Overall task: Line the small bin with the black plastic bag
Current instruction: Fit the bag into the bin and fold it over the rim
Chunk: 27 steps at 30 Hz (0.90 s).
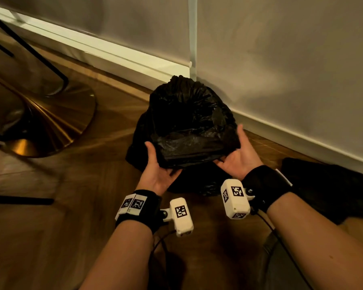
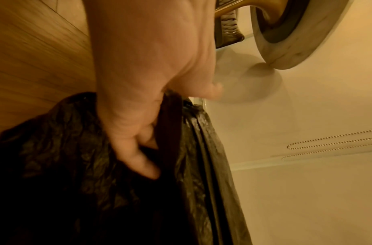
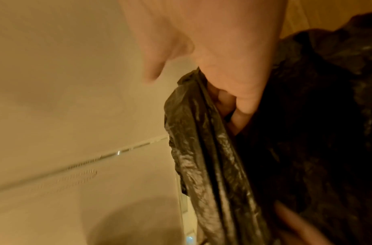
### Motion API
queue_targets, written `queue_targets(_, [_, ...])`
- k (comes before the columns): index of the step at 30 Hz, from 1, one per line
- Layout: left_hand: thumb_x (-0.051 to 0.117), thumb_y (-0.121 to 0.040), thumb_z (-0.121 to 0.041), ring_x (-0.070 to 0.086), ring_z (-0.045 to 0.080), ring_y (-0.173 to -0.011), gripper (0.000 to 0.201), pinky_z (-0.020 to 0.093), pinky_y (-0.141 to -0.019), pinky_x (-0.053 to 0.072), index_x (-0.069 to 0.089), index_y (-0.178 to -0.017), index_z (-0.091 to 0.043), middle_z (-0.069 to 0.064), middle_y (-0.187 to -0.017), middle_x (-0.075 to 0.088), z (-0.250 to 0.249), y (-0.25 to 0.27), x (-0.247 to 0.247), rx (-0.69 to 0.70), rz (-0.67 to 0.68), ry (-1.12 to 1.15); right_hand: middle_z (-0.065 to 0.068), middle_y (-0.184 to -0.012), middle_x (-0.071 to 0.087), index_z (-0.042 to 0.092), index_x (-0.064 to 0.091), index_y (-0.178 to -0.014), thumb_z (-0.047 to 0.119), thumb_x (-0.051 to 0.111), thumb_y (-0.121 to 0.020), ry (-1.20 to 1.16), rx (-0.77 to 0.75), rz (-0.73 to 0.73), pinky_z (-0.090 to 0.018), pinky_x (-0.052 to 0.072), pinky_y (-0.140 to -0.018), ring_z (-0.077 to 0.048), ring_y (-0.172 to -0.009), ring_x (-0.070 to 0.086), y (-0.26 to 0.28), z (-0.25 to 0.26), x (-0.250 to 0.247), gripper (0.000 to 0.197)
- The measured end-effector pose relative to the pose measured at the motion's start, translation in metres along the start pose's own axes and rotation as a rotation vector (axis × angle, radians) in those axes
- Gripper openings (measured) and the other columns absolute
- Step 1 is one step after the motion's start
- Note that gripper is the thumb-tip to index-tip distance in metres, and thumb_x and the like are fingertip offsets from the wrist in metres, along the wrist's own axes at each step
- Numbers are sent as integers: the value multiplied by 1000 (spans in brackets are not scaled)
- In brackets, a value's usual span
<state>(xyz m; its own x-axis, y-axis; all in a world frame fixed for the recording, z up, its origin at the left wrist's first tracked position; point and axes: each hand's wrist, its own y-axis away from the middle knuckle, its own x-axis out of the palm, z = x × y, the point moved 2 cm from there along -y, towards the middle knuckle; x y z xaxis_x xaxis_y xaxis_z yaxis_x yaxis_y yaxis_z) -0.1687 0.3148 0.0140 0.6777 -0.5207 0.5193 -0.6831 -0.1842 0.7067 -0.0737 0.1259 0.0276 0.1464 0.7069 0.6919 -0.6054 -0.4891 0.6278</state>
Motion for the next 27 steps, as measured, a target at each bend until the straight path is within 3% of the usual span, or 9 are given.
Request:
queue_targets(3, [60, -87, -50, 61, 24, -108, 47, 36, -79, 52, 58, -120, -17, 10, -126, 63, 2, 5, 4, -31, -30, -43, -9, -127, 64, 15, 52, -135, 33, 60, -89, 97, -26, -33, -34, 58, -82, -24, -111, 64, 0, -3, -3, 49])
queue_targets(5, [57, -90, -48, 61, 25, -108, 42, 37, -83, 52, 58, -115, -16, 11, -126, 62, 1, 2, 0, -7, -72, -9, -9, -131, 61, 16, 52, -134, 36, 57, -91, 64, -26, -58, -36, 56, -82, -24, -118, 58, -1, -3, -6, 48])
queue_targets(8, [44, -91, -58, 54, 28, -122, 64, 40, -91, 50, 48, -136, -14, 13, -137, 55, -1, -7, -5, -21, -69, 30, -9, -129, 61, 17, 54, -129, 46, 47, -94, -2, 4, -69, -38, 50, -93, -26, -119, 55, -3, -2, -7, 46])
queue_targets(11, [34, -92, -62, 54, 30, -124, 70, 39, -77, 53, 44, -142, -14, 14, -139, 55, -3, -16, -1, -63, -104, 41, -7, -113, 66, 19, 56, -126, 52, 37, -95, 42, 72, -90, -33, 60, -70, -24, -103, 61, -9, -3, -5, 50])
queue_targets(13, [34, -92, -62, 57, 30, -121, 70, 39, -72, 55, 46, -141, -13, 14, -135, 58, -5, -21, 2, -81, -107, 53, -8, -105, 70, 20, 57, -125, 53, 36, -96, 51, 113, -98, -32, 60, -61, -26, -94, 67, -12, 0, -2, 49])
queue_targets(17, [34, -83, -75, 56, 30, -120, 80, 39, -93, 51, 51, -135, -17, 12, -133, 60, -3, -17, 6, -62, 3, 82, -12, -119, 65, 12, 56, -125, 63, 36, -90, -14, 86, -44, -39, 57, -79, -31, -100, 65, -12, 5, 4, 65])
queue_targets(20, [41, -81, -73, 53, 27, -124, 76, 41, -101, 45, 48, -136, -21, 9, -135, 57, 11, -9, 9, -89, 101, 8, -12, -119, 64, 13, 55, -127, 52, 45, -92, 36, 85, -37, -39, 59, -75, -30, -95, 69, -6, 0, 5, 53])
queue_targets(23, [44, -86, -65, 55, 28, -120, 66, 44, -101, 45, 49, -133, -18, 11, -132, 59, 22, -12, 11, -86, 95, 54, -13, -128, 56, 14, 49, -133, 54, 43, -92, 4, 145, -132, -45, 47, -80, -33, -107, 56, -7, -3, -4, 58])
queue_targets(27, [45, -83, -68, 54, 33, -122, 81, 42, -86, 55, 44, -141, -12, 18, -139, 53, 22, -23, 6, -86, 54, 198, -18, -146, 41, 14, 36, -143, 63, 32, -91, -92, 158, -192, -52, 29, -111, -36, -134, 38, -13, 4, -12, 71])
